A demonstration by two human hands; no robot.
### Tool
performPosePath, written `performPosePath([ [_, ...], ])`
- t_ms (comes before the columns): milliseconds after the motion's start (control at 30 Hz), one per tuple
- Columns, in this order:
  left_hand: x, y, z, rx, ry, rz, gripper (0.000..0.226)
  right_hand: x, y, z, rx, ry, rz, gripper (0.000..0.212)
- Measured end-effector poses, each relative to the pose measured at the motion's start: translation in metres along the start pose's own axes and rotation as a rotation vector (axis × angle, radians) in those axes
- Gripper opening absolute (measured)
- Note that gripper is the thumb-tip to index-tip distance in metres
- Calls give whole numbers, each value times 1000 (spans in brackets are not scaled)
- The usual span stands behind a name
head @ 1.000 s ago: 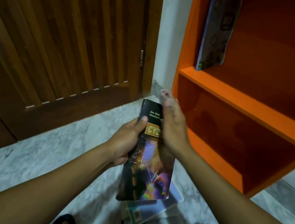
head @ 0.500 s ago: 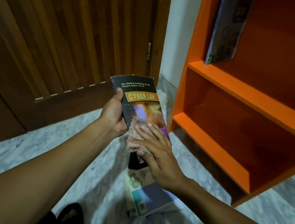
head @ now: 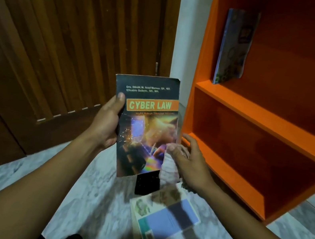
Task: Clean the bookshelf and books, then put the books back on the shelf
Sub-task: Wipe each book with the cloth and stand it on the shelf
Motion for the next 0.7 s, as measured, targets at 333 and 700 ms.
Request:
performPosePath([
  [333, 12, 4, -36, -330, -182, -142, 20, -24, -8, 32, -171, -62, 27, 29],
  [700, -23, -7, -76, -592, -252, -174, 24, -67, -58, 108, -156, 185, 141, 23],
])
Point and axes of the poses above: each hand's wrist, its own x-axis away from the middle knuckle, its own z-axis out of the back of the hand, y = z × x, the point moved 4 cm from there along -x, towards the middle knuckle, and after that the axes turned 6 degrees about x, right-handed, at the moved point
